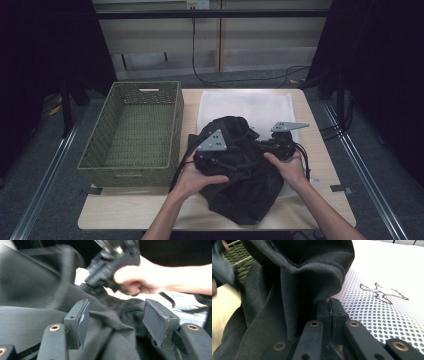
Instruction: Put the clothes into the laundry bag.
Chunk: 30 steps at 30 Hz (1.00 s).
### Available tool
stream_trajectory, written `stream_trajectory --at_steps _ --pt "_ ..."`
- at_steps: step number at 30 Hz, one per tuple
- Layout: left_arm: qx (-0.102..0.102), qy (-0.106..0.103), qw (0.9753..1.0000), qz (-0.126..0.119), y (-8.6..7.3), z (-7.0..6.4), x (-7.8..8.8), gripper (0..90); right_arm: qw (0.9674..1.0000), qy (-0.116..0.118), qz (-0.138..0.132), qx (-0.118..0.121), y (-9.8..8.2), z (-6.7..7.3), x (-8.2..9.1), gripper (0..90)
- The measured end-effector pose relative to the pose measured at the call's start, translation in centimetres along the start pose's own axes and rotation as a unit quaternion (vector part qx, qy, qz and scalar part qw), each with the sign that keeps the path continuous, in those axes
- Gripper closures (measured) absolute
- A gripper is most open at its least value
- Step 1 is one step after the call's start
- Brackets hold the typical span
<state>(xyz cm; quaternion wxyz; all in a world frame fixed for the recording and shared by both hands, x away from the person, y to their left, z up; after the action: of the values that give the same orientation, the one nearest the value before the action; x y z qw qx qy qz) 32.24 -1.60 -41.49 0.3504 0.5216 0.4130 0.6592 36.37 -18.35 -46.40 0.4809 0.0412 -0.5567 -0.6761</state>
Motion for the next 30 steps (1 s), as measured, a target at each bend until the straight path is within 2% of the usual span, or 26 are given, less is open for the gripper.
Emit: stream_trajectory --at_steps 2,3,4,5,6,7,8,9,10,11,12,14,15,16,17,18,21,22,23,24,25,26,27,28,29,30 --pt "0.002 0.024 0.9993 -0.029 0.4 1.1 1.2 37.4 1.0000 0.000 0.000 -0.001 0.0 0.0 0.0 88.5" --pt "0.006 0.035 0.9987 -0.036 0.4 1.8 1.6 36.7 1.0000 -0.001 -0.001 -0.001 0.1 0.0 0.1 88.5" --pt "0.012 0.053 0.9982 -0.026 0.1 2.7 1.9 29.8 1.0000 0.000 -0.001 -0.002 0.1 0.0 0.1 88.5" --pt "0.020 0.067 0.9975 -0.014 -0.3 3.5 1.9 29.8 1.0000 0.000 -0.001 -0.002 0.1 0.0 0.1 88.5" --pt "0.047 0.077 0.9959 0.007 -1.4 4.8 1.6 20.2 1.0000 0.000 -0.001 -0.001 0.1 0.0 0.1 88.5" --pt "0.047 0.077 0.9959 0.007 -1.4 4.8 1.6 17.8 1.0000 0.001 -0.001 -0.003 0.1 0.0 0.1 88.5" --pt "0.060 0.092 0.9934 0.032 -2.4 5.6 1.1 15.8 1.0000 0.001 0.000 -0.002 0.1 0.0 0.1 88.5" --pt "0.060 0.092 0.9934 0.032 -2.4 5.6 1.1 13.4 1.0000 0.001 0.000 -0.002 0.1 0.0 0.1 88.5" --pt "0.063 0.107 0.9904 0.061 -3.4 6.0 0.4 12.3 1.0000 0.002 -0.001 -0.004 0.1 0.0 0.1 88.5" --pt "0.063 0.107 0.9904 0.061 -3.4 6.0 0.4 10.4 1.0000 0.002 -0.001 -0.004 0.1 0.0 0.1 88.5" --pt "0.065 0.098 0.9909 0.065 -3.9 6.1 0.0 8.3 1.0000 0.001 -0.001 -0.001 0.1 0.0 0.1 88.5" --pt "0.083 0.085 0.9890 0.087 -5.5 6.2 -1.1 5.6 1.0000 0.000 -0.003 -0.002 0.2 0.0 0.2 88.5" --pt "0.083 0.085 0.9890 0.087 -5.5 6.2 -1.1 3.5 1.0000 0.000 -0.003 -0.002 0.2 0.0 0.2 88.5" --pt "0.096 0.068 0.9882 0.098 -6.5 6.0 -1.9 3.1 1.0000 0.000 -0.004 -0.004 0.2 0.0 0.2 88.5" --pt "0.096 0.068 0.9882 0.098 -6.5 6.0 -1.9 0.6 1.0000 0.000 -0.004 -0.003 0.2 0.0 0.2 88.5" --pt "0.100 0.067 0.9869 0.107 -7.0 5.9 -2.3 0.0 1.0000 0.000 -0.004 -0.003 0.2 0.0 0.2 88.5" --pt "0.103 0.049 0.9879 0.106 -8.0 5.3 -3.5 0.0 1.0000 0.000 -0.004 -0.003 0.2 0.1 0.1 88.5" --pt "0.106 0.043 0.9872 0.112 -8.4 5.2 -3.8 0.0 1.0000 0.000 -0.003 -0.002 0.3 0.1 0.1 88.5" --pt "0.111 0.036 0.9854 0.124 -8.9 5.2 -4.3 0.0 1.0000 0.000 -0.003 -0.002 0.3 0.1 0.1 88.5" --pt "0.117 0.028 0.9837 0.133 -9.4 5.1 -4.8 2.4 1.0000 0.001 -0.002 -0.001 0.3 0.1 0.1 88.5" --pt "0.114 0.028 0.9824 0.145 -10.1 4.9 -5.3 2.4 1.0000 0.001 -0.002 -0.001 0.3 0.1 0.1 88.5" --pt "0.119 0.012 0.9811 0.152 -10.7 4.7 -6.0 13.2 1.0000 0.000 0.000 -0.001 0.2 0.3 0.0 88.4" --pt "0.119 0.012 0.9811 0.152 -10.7 4.7 -6.0 16.8 1.0000 0.000 0.000 -0.001 0.2 0.3 0.0 88.4" --pt "0.119 0.009 0.9829 0.140 -10.7 4.7 -6.0 16.8 1.0000 0.000 0.001 0.002 0.2 0.4 -0.1 88.5" --pt "0.112 0.006 0.9834 0.142 -10.6 4.6 -5.8 26.8 1.0000 0.000 0.001 0.002 0.2 0.4 -0.1 88.5" --pt "0.106 0.011 0.9855 0.132 -10.3 4.7 -5.3 48.6 1.0000 0.001 0.000 0.003 0.3 0.4 -0.1 88.5"
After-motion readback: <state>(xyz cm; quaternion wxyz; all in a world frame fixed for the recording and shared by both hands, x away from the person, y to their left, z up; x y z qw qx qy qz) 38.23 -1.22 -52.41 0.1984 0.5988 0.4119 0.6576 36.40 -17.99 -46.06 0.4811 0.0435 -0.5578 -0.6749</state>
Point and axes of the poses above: each handheld gripper's, and its own axes: x roughly backward along the jaws, y roughly out of its top, z roughly to its left, the point moved 6 cm from there along -x, roughly forward along the jaws, and after that the axes turned 10 degrees about -x, right-handed, at the moved point
